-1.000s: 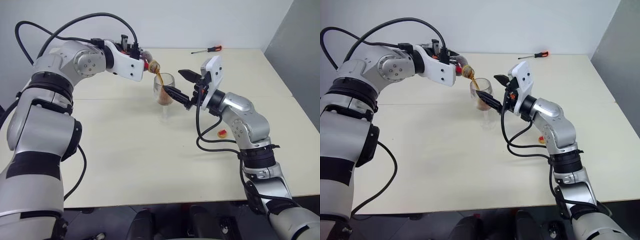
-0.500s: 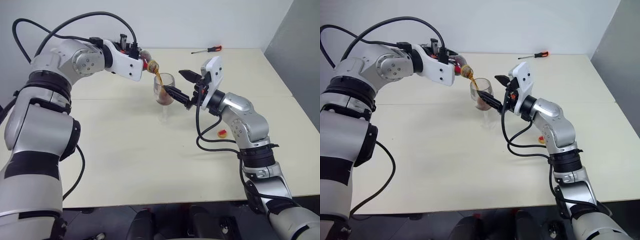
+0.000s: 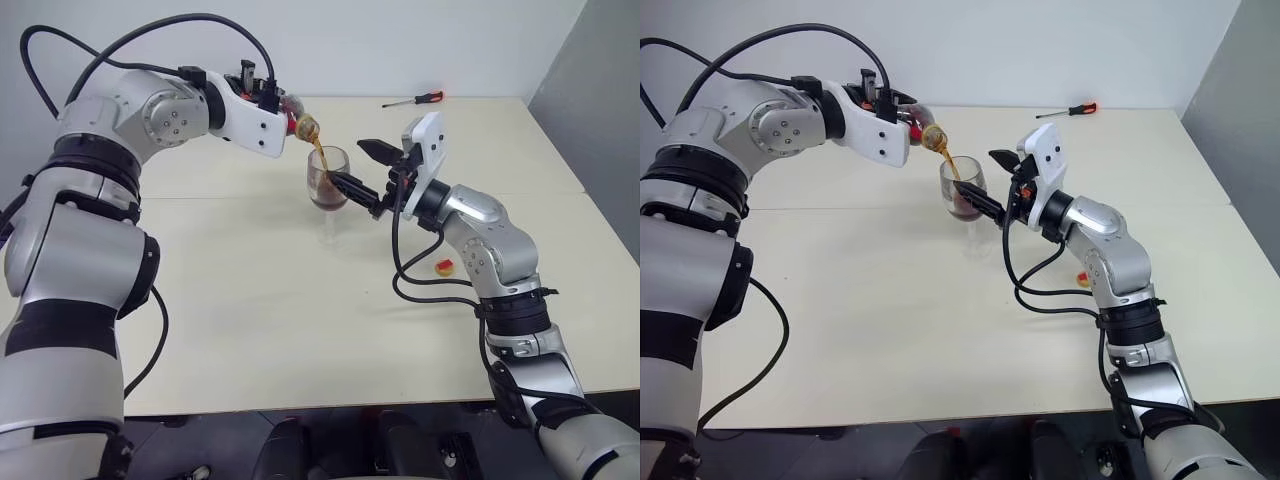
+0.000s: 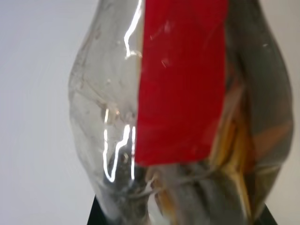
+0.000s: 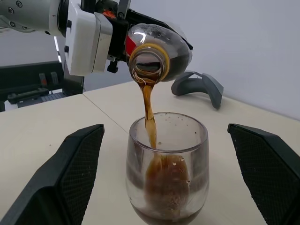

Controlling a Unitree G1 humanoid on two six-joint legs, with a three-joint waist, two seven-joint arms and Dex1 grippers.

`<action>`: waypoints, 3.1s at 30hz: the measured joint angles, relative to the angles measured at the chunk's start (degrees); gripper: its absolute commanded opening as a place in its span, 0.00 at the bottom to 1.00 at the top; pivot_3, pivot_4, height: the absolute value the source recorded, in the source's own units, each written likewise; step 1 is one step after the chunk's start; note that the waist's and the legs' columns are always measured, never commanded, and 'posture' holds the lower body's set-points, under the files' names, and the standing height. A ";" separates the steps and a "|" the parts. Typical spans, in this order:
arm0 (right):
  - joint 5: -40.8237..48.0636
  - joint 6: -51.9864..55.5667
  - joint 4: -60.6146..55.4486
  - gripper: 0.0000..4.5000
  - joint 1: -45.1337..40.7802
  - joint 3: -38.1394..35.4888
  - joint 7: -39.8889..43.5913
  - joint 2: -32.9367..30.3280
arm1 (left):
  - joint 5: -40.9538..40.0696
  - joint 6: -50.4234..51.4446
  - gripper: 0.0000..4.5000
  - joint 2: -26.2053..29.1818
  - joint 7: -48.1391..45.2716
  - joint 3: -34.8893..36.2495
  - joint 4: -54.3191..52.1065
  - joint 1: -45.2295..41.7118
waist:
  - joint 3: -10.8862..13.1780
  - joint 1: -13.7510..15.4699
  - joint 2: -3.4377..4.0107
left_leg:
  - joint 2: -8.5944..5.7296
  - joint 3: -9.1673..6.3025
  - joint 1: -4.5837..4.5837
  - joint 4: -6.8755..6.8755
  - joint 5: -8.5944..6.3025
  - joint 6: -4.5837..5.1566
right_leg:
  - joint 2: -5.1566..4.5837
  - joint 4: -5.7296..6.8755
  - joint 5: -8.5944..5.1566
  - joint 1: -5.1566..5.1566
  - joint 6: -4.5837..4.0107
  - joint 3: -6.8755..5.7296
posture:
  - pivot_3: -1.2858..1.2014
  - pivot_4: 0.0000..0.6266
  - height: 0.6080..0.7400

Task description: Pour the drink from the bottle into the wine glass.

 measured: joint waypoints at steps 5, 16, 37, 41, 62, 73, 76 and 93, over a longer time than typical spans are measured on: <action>0.00 0.00 -0.07 1.00 0.06 0.02 0.06 0.01 | 0.00 -0.12 0.22 0.19 0.14 0.00 0.00 0.00 | 0.00 0.01 0.00 | 0.00 0.00 0.00 0.00 0.00 0.00 | 0.00 -0.01 0.00 0.00 0.00 0.00 | 0.52 0.24 1.00; 0.01 0.00 -0.56 1.00 0.17 0.05 0.71 -0.05 | 0.01 -0.69 0.22 0.19 0.17 -0.01 0.00 0.00 | 0.00 0.01 0.00 | 0.00 0.00 0.00 0.00 0.00 0.00 | 0.00 -0.01 0.00 0.00 0.00 0.00 | 0.52 0.24 1.00; 0.01 0.04 -0.61 1.00 0.16 0.05 0.88 -0.49 | 0.70 -0.58 0.22 0.19 0.26 -0.02 0.00 -0.01 | 0.00 0.00 0.00 | 0.00 0.00 0.00 0.00 0.00 0.00 | 0.00 0.01 0.00 0.00 0.00 -0.01 | 0.52 0.24 1.00; 0.02 0.11 -0.78 1.00 0.17 0.05 0.98 -0.58 | 0.81 -0.60 0.22 0.18 0.26 -0.02 0.00 -0.01 | 0.00 0.00 0.00 | 0.00 0.00 0.00 0.01 0.00 0.00 | 0.00 0.01 0.00 0.00 0.00 -0.01 | 0.52 0.24 1.00; 0.01 0.18 -1.08 1.00 0.43 0.03 0.90 -1.22 | -11.55 6.83 0.22 -3.25 -13.94 8.32 1.28 2.87 | 0.00 -0.40 0.00 | 0.00 0.00 0.00 0.03 0.00 0.00 | 0.00 0.03 0.00 0.00 0.00 -0.01 | 0.52 0.24 1.00; 0.15 0.25 -1.07 1.00 0.42 -0.01 1.21 -1.25 | -29.91 21.23 0.22 -7.26 -28.02 24.56 -0.12 5.39 | -0.01 -0.97 0.00 | 0.04 -0.01 0.00 0.08 0.01 -0.01 | 0.00 0.07 0.00 0.00 0.00 -0.04 | 0.52 0.24 1.00; 1.58 1.03 -1.46 1.00 0.51 -0.45 1.81 -1.18 | -34.55 25.40 0.22 -7.51 -30.10 28.15 -2.68 7.51 | -0.01 -1.30 0.00 | 0.05 -0.03 0.01 0.08 0.01 -0.01 | 0.01 0.13 0.00 0.00 0.00 -0.03 | 0.52 0.24 1.00; 18.12 10.19 -23.48 1.00 20.70 -3.23 13.06 -10.54 | -50.60 54.89 0.22 -6.54 -14.65 45.23 -44.82 40.26 | -0.08 -1.21 -0.03 | 0.09 -0.28 0.07 0.12 0.01 -0.01 | 0.02 0.15 0.00 0.09 0.00 0.10 | 0.52 0.24 1.00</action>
